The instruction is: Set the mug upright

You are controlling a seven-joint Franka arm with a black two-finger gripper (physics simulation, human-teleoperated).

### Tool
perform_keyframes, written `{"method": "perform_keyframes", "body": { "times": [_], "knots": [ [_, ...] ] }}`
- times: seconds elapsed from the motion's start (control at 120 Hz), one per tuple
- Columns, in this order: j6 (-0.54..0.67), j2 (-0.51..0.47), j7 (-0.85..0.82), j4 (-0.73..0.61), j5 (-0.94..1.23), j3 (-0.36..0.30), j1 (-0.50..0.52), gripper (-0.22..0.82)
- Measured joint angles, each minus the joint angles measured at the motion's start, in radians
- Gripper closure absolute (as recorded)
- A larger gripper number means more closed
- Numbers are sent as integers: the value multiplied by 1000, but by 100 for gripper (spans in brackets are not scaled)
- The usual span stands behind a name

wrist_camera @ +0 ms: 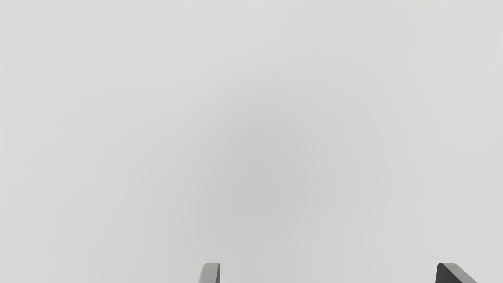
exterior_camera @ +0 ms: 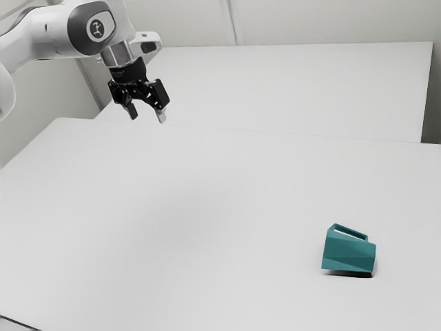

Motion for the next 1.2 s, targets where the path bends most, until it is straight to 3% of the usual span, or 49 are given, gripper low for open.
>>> {"method": "perform_keyframes", "body": {
  "times": [0.358,0.533,0.692,0.867,1.2],
  "knots": [
    [8,-2,14,-14,-8,-3,1,0],
    [19,-44,16,-127,-89,-62,9,0],
    [128,-110,20,-308,-222,-122,9,0],
    [285,-114,38,-441,-380,-191,-2,0],
    [511,45,157,-459,-659,-289,-42,0]
  ]
}}
